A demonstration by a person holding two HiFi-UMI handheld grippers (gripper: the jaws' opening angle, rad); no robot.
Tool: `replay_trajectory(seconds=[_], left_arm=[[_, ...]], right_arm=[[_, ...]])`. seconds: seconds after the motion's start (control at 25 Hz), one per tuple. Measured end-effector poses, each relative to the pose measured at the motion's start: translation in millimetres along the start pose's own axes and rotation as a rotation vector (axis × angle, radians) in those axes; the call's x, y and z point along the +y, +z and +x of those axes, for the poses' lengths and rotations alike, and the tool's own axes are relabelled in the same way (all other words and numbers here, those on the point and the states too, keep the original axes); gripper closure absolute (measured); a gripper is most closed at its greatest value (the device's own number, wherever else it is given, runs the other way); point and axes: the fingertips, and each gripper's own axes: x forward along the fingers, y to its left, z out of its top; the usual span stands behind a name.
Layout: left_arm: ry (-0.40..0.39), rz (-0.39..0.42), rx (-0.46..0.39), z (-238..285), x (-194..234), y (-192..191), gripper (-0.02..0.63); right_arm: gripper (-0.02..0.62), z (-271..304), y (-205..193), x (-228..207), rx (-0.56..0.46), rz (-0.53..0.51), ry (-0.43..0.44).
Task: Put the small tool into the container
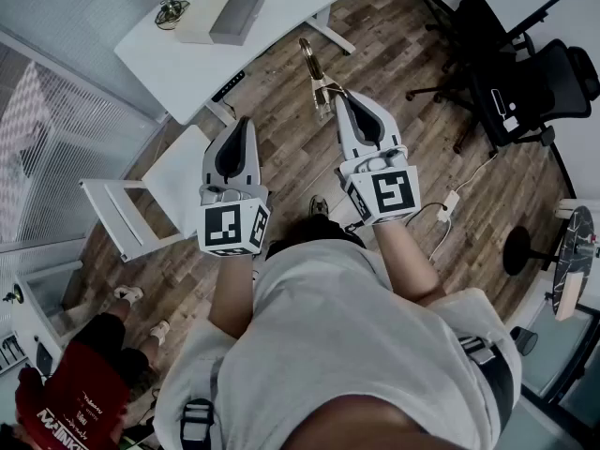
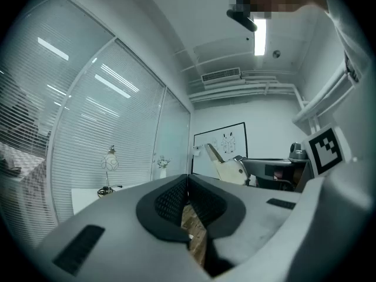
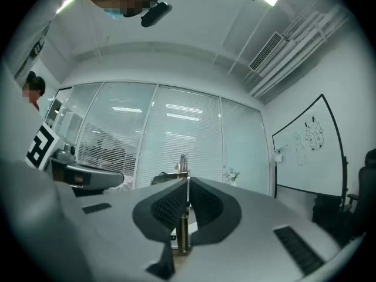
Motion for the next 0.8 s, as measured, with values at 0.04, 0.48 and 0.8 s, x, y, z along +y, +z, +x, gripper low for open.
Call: replay_trajectory(seconds=[0.04,0.48,0.8], left_arm=[[-0.001,-0.001,0.002,1.9,-1.5,-1.4,0.581],[0.015,0.002,0.035,35.1,-9.2,-14.2,0.581],[0.070,-0.002,0.053,71.7,-12.4,-28.6,0.581]], right_arm=[[0.565,0.5,-0.3,-1.2,-0.001,-0.004,0.005],[0.565,18.7,-7.7,-26.3,-0.012,0.002,0.049],[0.565,40.2,-20.9,-60.6,-0.010,-0.002,0.098]])
